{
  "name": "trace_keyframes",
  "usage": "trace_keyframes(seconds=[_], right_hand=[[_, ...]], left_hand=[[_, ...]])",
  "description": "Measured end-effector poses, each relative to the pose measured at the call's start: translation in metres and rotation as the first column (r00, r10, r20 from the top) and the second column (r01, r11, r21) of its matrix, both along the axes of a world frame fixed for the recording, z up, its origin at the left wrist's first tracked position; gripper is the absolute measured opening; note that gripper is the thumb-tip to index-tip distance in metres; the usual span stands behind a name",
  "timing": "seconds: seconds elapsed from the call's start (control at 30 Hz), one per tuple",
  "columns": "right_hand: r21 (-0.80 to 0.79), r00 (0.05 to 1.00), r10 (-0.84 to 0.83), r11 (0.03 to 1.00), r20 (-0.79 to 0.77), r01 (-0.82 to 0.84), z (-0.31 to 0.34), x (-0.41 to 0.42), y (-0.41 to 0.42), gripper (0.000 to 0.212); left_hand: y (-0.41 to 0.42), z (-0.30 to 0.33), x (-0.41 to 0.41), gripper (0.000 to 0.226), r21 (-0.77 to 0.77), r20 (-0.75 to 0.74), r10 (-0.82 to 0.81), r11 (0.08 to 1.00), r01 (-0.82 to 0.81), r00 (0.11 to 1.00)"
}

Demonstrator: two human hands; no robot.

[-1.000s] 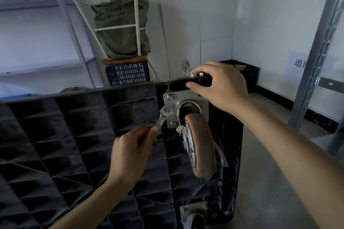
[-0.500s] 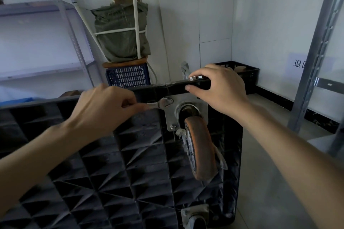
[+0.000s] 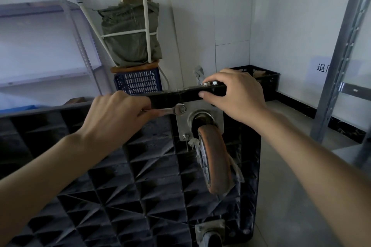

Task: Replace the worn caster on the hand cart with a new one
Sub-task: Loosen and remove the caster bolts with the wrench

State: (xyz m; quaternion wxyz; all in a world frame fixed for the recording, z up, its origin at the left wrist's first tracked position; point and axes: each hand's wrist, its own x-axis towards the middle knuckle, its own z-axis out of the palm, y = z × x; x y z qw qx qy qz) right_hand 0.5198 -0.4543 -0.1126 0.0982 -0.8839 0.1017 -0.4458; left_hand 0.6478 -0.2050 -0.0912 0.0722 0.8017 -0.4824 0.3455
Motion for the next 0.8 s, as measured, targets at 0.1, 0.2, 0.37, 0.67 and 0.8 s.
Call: trace_keyframes(seconds=[0.1,0.2,0.37,0.67,0.8], right_hand=[[-0.008,1.000,0.003,1.000,0.004,-0.003,0.000,0.000,0.000,0.028],[-0.007,1.000,0.004,1.000,0.006,-0.004,0.000,0.000,0.000,0.028],[0.002,1.000,0.015,1.000,0.008,-0.015,0.000,0.001,0.000,0.027],[0.009,1.000,0.019,1.000,0.016,-0.019,-0.001,0.002,-0.002,0.028],[0.002,1.000,0.019,1.000,0.015,-0.019,-0.001,0.002,-0.002,0.028]], left_hand=[[0.000,-0.020,0.004,0.042,-0.119,-0.140,-0.009,0.993,-0.007,0.990],[-0.007,-0.052,-0.003,0.064,-0.251,-0.398,-0.032,0.965,-0.076,0.917],[-0.034,-0.097,-0.033,0.050,-0.445,-0.647,-0.270,0.893,-0.065,0.713],[-0.036,-0.118,-0.055,0.047,-0.572,-0.659,-0.409,0.818,-0.067,0.631],[-0.015,-0.108,-0.037,0.053,-0.519,-0.583,-0.293,0.852,-0.070,0.757]])
